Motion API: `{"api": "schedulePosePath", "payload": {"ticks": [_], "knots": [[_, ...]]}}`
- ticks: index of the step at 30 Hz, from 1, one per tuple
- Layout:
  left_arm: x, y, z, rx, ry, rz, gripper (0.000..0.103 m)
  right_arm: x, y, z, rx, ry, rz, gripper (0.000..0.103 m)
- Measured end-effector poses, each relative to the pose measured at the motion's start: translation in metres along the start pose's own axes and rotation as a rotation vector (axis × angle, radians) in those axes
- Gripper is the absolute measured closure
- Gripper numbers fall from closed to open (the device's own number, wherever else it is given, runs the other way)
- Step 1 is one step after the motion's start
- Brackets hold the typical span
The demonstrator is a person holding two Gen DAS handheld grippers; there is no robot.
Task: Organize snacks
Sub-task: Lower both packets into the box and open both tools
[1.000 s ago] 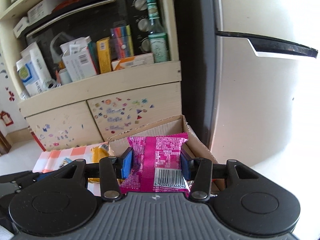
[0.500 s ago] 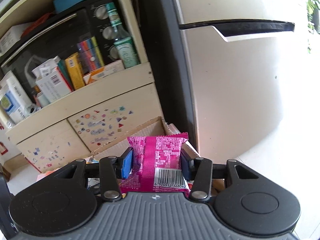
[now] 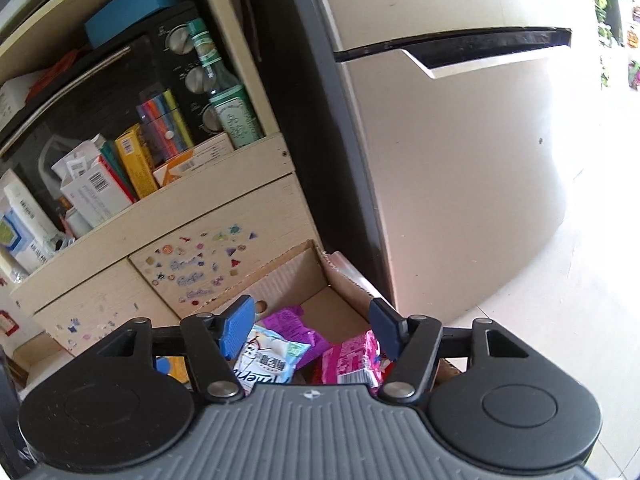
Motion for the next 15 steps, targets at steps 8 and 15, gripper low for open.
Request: {"api": "schedulePosePath", "payload": {"ticks": [8,15], "knots": [[-0.045,0.018,0.041,-0.031,-0.071,0.020,0.024,-0.002,0.009,0.030,-0.094,-0.065,0.009,0.026],[-0.076,0.039,0.057,-0.071,-0.099,0.040,0.024,-0.003,0.022,0.059,-0.183,-0.118,0.018,0.024]]}}
Point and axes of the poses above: each gripper's, at about its wrist camera, not at the fingertips, and x roughly the way its jaws point, z to its left, y to its underside, the point moved 7 cm from there along x, roughly the way its jaws point, and after that the axes turned 14 degrees about y, right-handed, at the moved point
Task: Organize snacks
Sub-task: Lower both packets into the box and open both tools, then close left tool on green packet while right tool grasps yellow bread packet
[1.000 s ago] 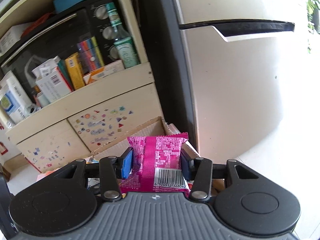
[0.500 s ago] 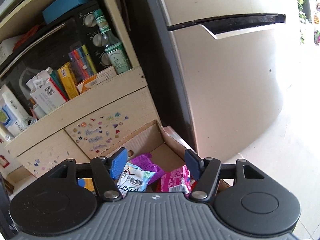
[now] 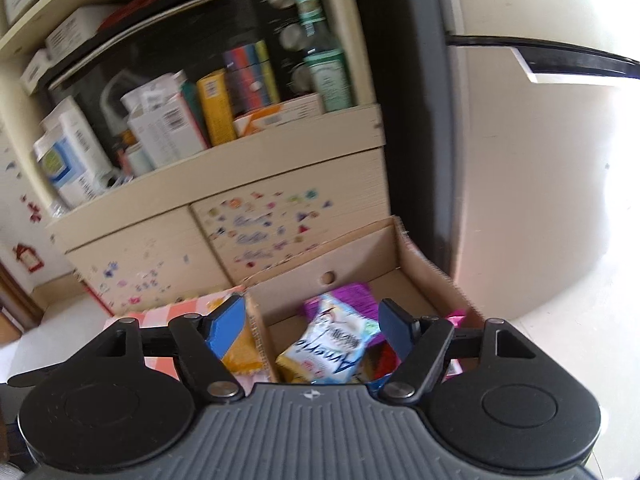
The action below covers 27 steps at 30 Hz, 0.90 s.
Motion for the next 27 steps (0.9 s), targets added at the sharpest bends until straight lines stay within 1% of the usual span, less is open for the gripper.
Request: {"api": "schedulePosePath", "payload": {"ticks": [6,11,16,23,27], "knots": [[-0.021,0.028,0.009,-0.026,-0.003,0.044,0.024,0.000,0.012,0.028,-0.088,-0.059,0.019,0.023],[-0.042,0.053,0.010,-0.039,-0.005,0.069,0.023,0.002,0.021,0.046,-0.156,-0.076,0.028,0.021],[-0.061,0.087,0.005,-0.027,-0.022,0.131,0.023,0.002,0.034,0.061,-0.217,-0.087,0.044,0.021],[-0.076,0.131,0.005,-0.048,-0.062,0.218,0.023,0.002,0.050,0.074,-0.275,-0.117,0.074,0.020],[-0.079,0.156,-0.001,-0.039,-0.057,0.291,0.023,0.006,0.056,0.078,-0.297,-0.115,0.100,0.020]]}}
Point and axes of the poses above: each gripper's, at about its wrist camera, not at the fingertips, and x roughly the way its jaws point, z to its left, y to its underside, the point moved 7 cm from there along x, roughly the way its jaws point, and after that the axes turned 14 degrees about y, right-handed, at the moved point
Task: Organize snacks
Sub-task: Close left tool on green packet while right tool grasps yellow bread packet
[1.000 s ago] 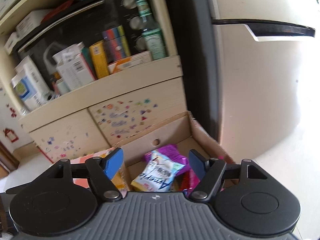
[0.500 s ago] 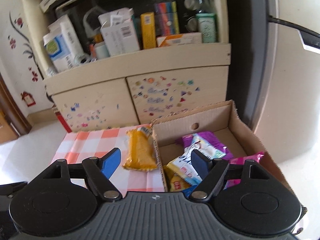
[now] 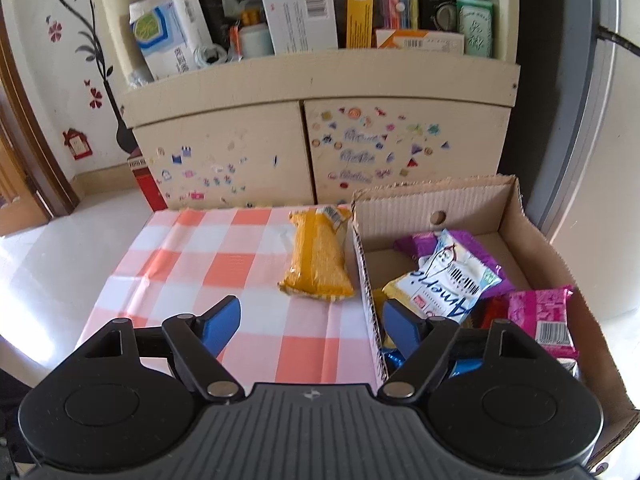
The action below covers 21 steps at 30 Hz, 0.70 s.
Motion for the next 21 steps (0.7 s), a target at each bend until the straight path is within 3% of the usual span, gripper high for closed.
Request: {"api": "schedulePosePath", "payload": {"ticks": [9,13,16,21], "knots": [[0.018,0.050,-0.011,0.038,0.007,0.122,0.020,0.008,0.010,0.022,-0.062,-0.044,0.044,0.016],[0.019,0.047,-0.012,0.070,-0.022,0.086,0.019,0.012,0.011,0.030,-0.080,-0.062,0.056,0.016],[0.018,0.044,-0.011,0.109,-0.053,0.059,0.036,0.017,0.012,0.032,-0.073,-0.072,0.067,0.016],[0.019,0.028,0.007,0.050,-0.075,0.009,0.045,0.026,0.014,0.036,-0.053,-0.097,0.072,0.016]]}}
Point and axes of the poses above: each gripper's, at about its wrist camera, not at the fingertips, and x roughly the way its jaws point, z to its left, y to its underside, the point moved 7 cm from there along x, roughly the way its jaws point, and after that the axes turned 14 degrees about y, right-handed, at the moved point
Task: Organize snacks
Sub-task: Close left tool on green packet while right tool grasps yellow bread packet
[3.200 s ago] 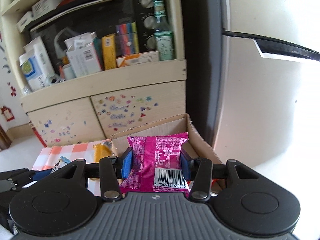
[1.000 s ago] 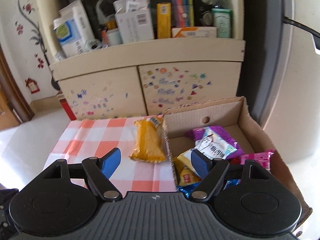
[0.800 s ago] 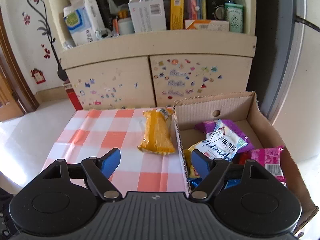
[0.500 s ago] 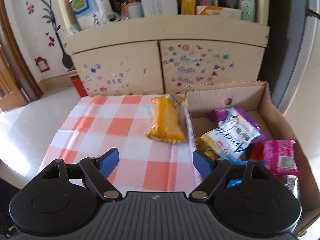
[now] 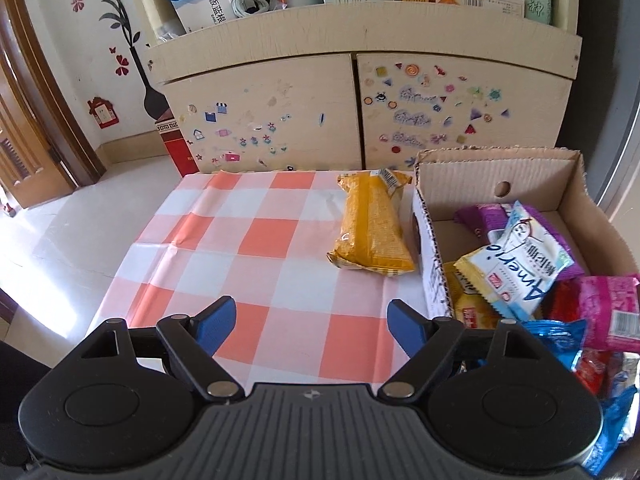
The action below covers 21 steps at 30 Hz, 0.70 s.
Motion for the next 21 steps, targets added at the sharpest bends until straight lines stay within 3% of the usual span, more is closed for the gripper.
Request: {"api": "schedulePosePath", "payload": {"ticks": [7,13,17,21], "knots": [[0.011,-0.039,0.042,-0.144,-0.069,-0.100,0.046,0.013,-0.009,0.009,-0.013,0.009,-0.041,0.016],[0.019,-0.066,0.082,-0.251,-0.128,-0.173,0.046,0.038,-0.018,0.015,-0.032,0.093,-0.066,0.019],[0.023,-0.074,0.092,-0.278,-0.130,-0.199,0.045,0.057,-0.030,0.019,-0.032,0.115,-0.084,0.022],[0.027,-0.078,0.094,-0.270,-0.123,-0.210,0.038,0.075,-0.038,0.022,-0.083,0.181,-0.115,0.024]]}}
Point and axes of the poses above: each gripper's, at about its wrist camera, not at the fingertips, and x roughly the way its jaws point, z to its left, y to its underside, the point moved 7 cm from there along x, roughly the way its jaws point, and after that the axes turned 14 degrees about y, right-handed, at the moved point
